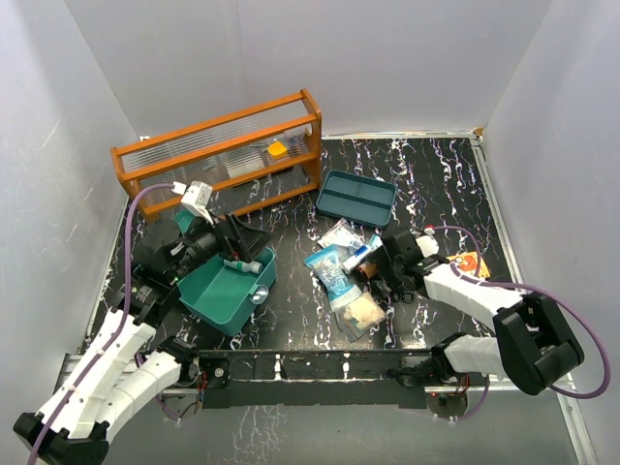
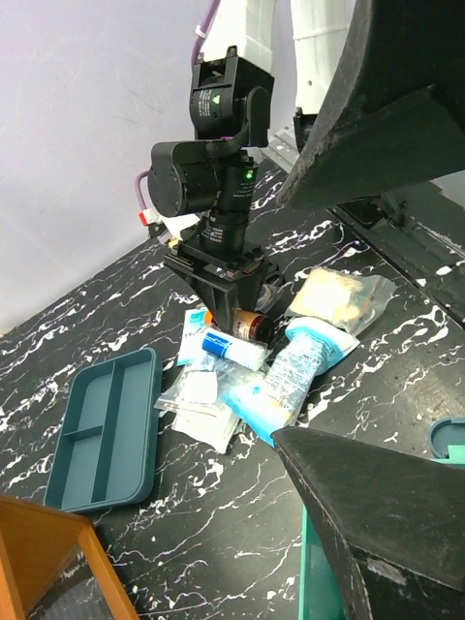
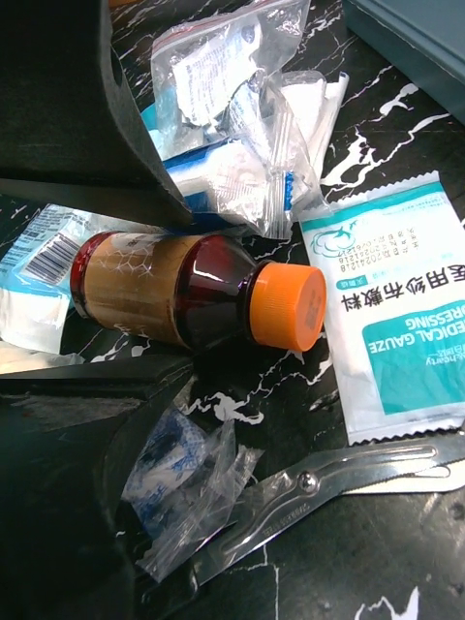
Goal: Organize the medicine kit
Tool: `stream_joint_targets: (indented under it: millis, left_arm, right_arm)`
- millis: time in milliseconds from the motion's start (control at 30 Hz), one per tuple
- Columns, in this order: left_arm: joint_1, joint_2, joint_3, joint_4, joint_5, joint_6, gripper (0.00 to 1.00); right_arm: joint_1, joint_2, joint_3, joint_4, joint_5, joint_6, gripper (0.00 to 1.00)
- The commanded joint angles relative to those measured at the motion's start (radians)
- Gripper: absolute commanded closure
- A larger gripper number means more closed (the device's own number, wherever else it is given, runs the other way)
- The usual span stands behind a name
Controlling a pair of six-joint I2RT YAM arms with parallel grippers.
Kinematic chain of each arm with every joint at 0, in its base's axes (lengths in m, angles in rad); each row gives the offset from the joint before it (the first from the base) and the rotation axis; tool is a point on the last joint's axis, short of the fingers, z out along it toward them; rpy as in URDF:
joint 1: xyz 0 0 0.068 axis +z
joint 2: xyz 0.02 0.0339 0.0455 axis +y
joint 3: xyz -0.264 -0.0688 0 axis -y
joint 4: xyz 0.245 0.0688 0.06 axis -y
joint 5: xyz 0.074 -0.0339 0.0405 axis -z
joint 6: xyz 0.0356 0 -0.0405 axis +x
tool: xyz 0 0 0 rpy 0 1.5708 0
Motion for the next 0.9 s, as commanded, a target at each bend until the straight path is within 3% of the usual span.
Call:
stream_joint_targets:
  millis: [0,167,300,467,867]
  left_arm:
    - [0.000,0.020,0.022,0.034,0.010,0.011,0.07]
    - [0.001,0.046,0.010,0.083,0.036,0.001,0.07]
    - [0.001,0.059,-0.026,0.139,0.039,-0.009,0.07]
    - [0.001,0.089,-0.099,0.273,0.085,-0.054,0.07]
    - [-0.011,0.262,-0.102,0.414,0.162,-0.156,0.09]
  right_arm:
    - [-0.011,0.014,0.002,0.073,0.005,0.012,0.47]
    - [-0.020,0.026,0.005,0.087,-0.005,0.004,0.48]
    - [-0.026,0.012,-0.003,0.112,-0.018,-0.016,0.55]
    - [-0.028,-0.071,-0.037,0.134,-0.050,-0.044,0.58]
    - [-0.028,-0.233,-0.035,0.116,-0.133,-0.095,0.59]
